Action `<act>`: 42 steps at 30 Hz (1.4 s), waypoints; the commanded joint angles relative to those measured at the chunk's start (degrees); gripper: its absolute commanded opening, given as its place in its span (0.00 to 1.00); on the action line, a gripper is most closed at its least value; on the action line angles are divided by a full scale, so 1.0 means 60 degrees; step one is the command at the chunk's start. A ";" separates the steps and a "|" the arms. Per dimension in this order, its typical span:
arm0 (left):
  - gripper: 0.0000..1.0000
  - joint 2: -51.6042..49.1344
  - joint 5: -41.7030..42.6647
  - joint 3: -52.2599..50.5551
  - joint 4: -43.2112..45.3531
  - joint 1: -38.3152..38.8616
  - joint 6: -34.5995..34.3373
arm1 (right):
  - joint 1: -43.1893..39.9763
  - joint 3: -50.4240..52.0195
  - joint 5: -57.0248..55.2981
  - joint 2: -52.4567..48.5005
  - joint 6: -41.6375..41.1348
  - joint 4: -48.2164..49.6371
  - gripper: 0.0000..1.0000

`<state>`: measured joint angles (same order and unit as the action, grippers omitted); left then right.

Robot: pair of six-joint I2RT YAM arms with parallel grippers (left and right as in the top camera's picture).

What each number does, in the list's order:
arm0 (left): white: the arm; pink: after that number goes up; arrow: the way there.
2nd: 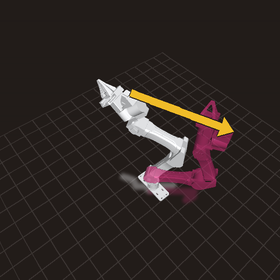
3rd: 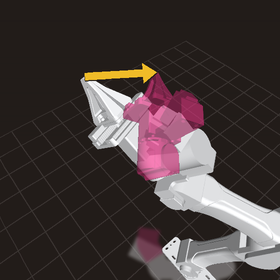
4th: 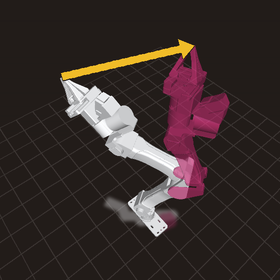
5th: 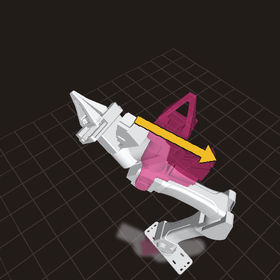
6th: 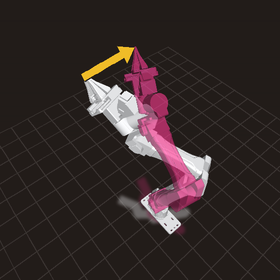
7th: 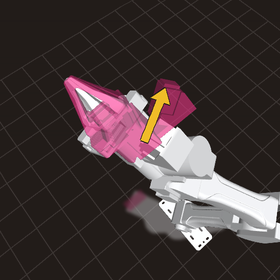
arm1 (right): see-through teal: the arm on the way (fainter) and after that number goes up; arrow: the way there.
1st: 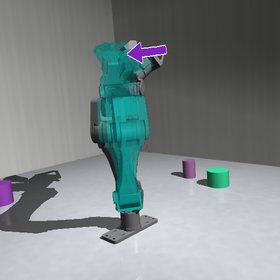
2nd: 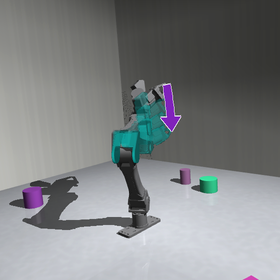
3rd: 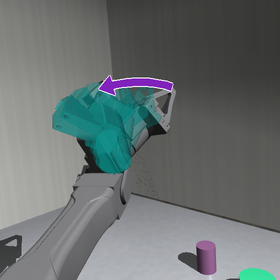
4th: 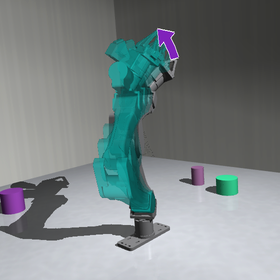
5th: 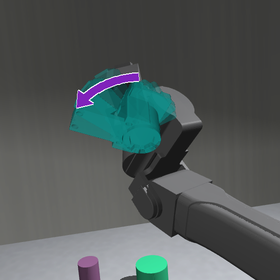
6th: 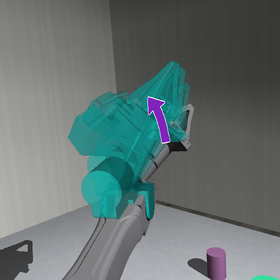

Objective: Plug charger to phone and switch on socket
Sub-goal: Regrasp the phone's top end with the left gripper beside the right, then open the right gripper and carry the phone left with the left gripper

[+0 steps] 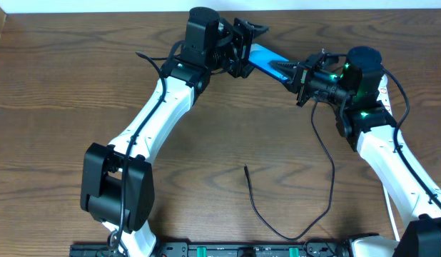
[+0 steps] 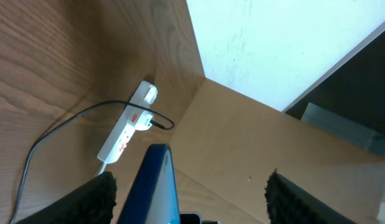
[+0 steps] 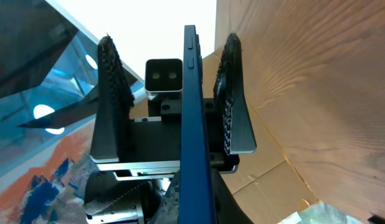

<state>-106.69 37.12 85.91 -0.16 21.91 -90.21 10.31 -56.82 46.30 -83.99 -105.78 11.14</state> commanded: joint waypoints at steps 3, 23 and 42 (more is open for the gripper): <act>0.64 0.0120 -0.0055 0.0058 0.0004 -0.0007 -0.0018 | 0.0047 -0.0127 0.0004 0.0069 -0.0229 0.0149 0.01; 0.13 0.0120 -0.0058 0.0058 0.0004 -0.0004 -0.0015 | 0.0051 -0.0127 -0.0015 0.0069 -0.0408 0.0299 0.01; 0.07 0.0120 -0.0044 0.0058 0.0004 -0.0069 0.0033 | -0.0044 -0.0127 0.0066 0.0069 0.0991 0.1650 0.99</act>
<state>-106.72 36.88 85.89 -0.82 21.96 -90.02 10.31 -56.88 45.67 -83.96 -104.77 18.96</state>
